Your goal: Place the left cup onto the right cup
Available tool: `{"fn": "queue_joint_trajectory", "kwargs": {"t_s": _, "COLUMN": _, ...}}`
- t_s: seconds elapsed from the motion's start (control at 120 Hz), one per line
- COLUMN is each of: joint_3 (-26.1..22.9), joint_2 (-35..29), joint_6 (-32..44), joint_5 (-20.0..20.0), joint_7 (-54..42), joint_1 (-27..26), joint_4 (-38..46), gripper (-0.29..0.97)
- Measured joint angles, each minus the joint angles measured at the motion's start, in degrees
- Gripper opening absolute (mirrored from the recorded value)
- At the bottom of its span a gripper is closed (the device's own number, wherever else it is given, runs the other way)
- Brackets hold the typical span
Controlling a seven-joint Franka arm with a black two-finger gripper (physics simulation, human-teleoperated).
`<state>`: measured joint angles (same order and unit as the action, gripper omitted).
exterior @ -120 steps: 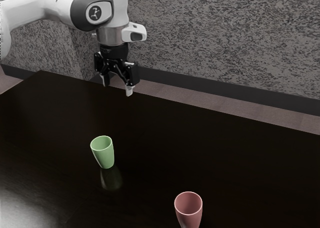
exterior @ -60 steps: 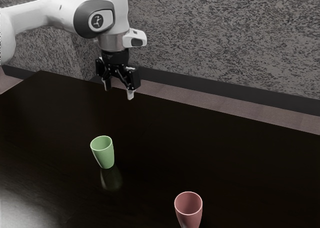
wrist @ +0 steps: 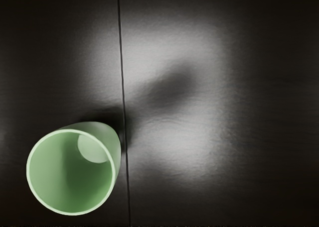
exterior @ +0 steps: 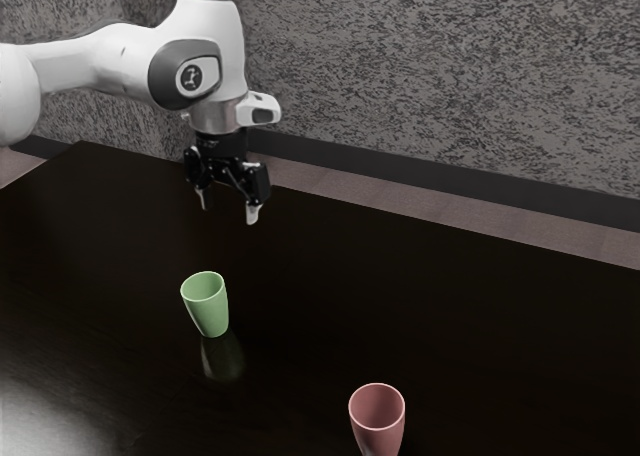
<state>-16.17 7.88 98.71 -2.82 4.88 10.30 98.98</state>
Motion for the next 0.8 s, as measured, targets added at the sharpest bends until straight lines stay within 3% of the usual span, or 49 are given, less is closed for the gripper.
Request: {"fn": "queue_joint_trajectory", "kwargs": {"t_s": 0.8, "joint_3": 0.0, "joint_2": 0.0, "joint_6": 10.6, "joint_5": 2.9, "joint_7": 0.6, "joint_1": 3.4, "joint_4": 13.0, "gripper": 0.64}}
